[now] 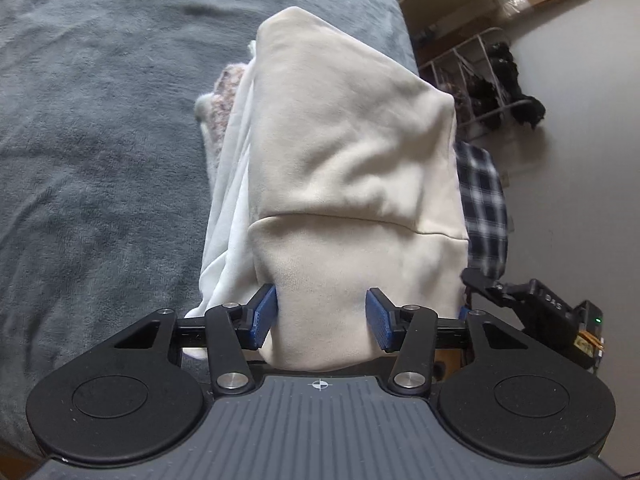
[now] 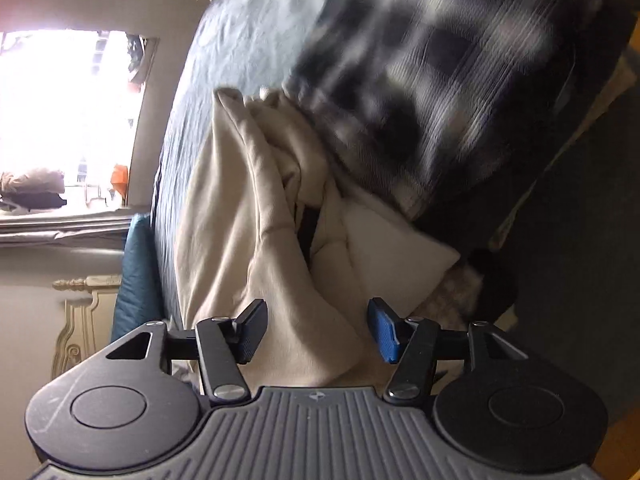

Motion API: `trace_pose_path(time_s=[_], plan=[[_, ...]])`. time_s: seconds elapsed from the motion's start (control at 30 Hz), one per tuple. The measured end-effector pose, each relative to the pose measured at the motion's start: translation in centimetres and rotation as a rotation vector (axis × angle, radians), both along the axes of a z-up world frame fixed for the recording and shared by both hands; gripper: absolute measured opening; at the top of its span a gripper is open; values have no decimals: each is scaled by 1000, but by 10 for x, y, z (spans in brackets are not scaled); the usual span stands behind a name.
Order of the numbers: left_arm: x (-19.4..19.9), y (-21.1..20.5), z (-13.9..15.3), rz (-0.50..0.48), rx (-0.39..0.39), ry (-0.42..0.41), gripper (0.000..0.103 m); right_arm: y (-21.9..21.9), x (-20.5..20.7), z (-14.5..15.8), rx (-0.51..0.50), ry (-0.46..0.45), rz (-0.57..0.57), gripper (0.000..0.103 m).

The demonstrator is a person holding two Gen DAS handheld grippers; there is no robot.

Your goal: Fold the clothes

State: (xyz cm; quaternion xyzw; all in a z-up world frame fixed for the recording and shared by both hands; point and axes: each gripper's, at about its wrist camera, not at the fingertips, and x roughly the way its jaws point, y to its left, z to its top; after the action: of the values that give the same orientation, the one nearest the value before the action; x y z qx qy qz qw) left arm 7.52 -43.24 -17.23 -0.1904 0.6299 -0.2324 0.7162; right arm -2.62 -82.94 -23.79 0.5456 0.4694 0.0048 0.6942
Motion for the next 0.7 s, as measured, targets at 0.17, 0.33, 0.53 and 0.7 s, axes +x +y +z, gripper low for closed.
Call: trace_pose_path(time_s=[0.17, 0.33, 0.53, 0.7], plan=[[6, 11, -5, -15, -56, 45, 46, 3, 10, -5, 0, 30, 42, 66], [9, 10, -18, -40, -36, 91, 47, 7, 14, -11, -22, 54, 35, 66], [6, 4, -22, -42, -21, 66, 42, 14, 10, 6, -104, 40, 88, 29], [-1, 4, -17, -34, -47, 50, 33, 11, 16, 27, -172, 15, 131, 19]])
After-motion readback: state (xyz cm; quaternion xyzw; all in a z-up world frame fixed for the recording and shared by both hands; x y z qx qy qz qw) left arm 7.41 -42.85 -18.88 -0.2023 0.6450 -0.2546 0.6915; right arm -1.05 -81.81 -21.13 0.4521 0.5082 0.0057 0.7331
